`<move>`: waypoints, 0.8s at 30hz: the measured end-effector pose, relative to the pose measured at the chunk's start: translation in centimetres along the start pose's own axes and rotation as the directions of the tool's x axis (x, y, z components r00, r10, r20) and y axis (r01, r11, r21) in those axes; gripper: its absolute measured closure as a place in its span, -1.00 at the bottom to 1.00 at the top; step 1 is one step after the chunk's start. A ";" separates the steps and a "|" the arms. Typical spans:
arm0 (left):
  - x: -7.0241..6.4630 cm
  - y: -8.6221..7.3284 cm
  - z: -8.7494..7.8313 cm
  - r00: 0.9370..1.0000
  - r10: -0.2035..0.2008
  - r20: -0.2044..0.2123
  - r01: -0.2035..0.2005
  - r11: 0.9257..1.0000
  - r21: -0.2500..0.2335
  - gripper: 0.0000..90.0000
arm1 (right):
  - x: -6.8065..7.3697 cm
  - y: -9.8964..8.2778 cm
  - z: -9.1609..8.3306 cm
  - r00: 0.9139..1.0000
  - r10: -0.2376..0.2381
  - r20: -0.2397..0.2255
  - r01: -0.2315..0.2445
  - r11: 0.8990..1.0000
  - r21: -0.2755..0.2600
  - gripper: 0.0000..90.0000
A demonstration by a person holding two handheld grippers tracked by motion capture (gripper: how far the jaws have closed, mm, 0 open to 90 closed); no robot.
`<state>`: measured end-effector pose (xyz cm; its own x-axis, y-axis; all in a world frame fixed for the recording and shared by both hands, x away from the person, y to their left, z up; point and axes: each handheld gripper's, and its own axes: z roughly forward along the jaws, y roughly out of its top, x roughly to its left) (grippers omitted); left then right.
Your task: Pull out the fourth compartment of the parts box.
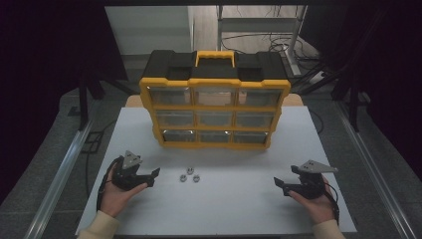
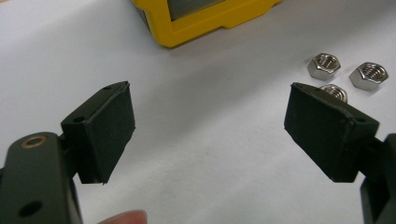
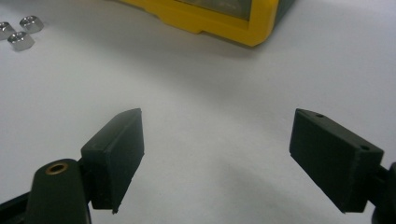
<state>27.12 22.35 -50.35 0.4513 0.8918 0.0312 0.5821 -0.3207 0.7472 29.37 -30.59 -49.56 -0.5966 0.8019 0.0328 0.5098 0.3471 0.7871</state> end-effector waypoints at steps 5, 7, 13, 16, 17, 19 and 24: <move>-0.1 0.1 0.1 1.000 -0.003 0.000 0.003 1.000 -0.006 -0.63 | 0.2 -0.2 0.1 1.000 -0.004 -0.002 0.004 1.000 0.011 -0.59; -0.2 0.1 0.2 1.000 0.005 0.000 -0.005 1.000 -0.002 -0.63 | 0.1 -0.2 -0.1 1.000 -0.003 0.006 0.003 1.000 0.003 -0.59; -0.4 0.1 0.3 1.000 0.014 -0.001 -0.014 1.000 0.001 -0.63 | 0.0 -0.3 -0.4 1.000 0.008 0.013 -0.008 1.000 -0.005 -0.58; -0.4 0.1 0.3 1.000 0.011 -0.002 -0.011 1.000 -0.003 -0.63 | 0.1 -0.3 -0.5 1.000 0.007 0.015 -0.007 1.000 -0.007 -0.58; -0.5 0.1 0.3 1.000 0.011 -0.003 -0.011 1.000 -0.004 -0.63 | 0.1 -0.3 -0.5 1.000 0.005 0.015 -0.005 1.000 -0.008 -0.58; -0.5 0.1 0.2 1.000 0.015 -0.005 -0.015 1.000 -0.002 -0.63 | 0.2 -0.3 -0.4 1.000 0.008 0.016 -0.008 1.000 -0.006 -0.58; -0.8 0.2 0.1 1.000 0.017 -0.009 -0.017 1.000 -0.008 -0.63 | 0.6 -0.2 -0.3 1.000 -0.006 0.011 0.006 1.000 -0.006 -0.58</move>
<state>26.93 21.56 -50.31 0.4555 0.8889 0.0499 0.5690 -0.3337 0.7516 28.74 -30.29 -49.50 -0.5927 0.8051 0.0207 0.5021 0.3493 0.7911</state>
